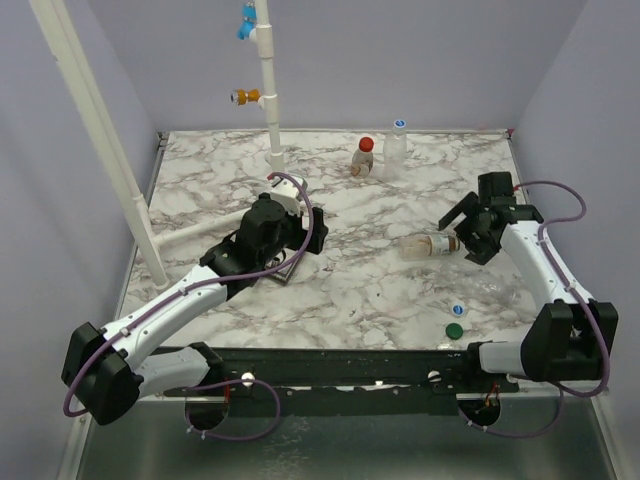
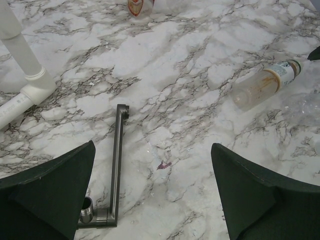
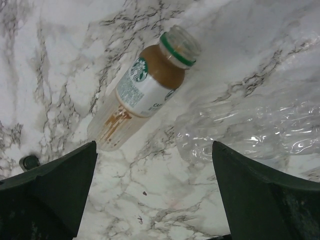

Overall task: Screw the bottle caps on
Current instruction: Place the plastic bottle at the center of the board, then pick up the plastic bottle at the center of the board.

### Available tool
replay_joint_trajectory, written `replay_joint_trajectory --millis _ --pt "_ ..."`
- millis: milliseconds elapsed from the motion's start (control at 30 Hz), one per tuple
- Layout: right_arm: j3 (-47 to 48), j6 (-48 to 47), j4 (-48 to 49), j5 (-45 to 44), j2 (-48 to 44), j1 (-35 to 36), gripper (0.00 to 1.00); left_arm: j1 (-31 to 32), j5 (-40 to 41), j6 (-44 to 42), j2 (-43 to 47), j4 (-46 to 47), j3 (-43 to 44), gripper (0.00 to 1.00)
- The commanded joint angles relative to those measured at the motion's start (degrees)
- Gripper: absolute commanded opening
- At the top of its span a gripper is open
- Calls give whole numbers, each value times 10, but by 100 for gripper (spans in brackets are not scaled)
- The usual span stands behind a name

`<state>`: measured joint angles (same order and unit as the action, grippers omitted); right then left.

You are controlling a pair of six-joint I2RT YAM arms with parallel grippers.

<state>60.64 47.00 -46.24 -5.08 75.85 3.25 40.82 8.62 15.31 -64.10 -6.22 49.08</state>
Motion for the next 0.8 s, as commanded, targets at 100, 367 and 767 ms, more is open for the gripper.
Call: replay_joint_trajectory --millis 100,367,767 --pt "-45 74 115 101 35 -50 100 -3 -4 15 -6 -12 21 99" --pt "-75 119 154 92 66 -59 100 -3 -7 16 -13 -11 23 99" --pt "-84 121 195 90 108 -65 92 -4 5 38 -12 -9 21 99"
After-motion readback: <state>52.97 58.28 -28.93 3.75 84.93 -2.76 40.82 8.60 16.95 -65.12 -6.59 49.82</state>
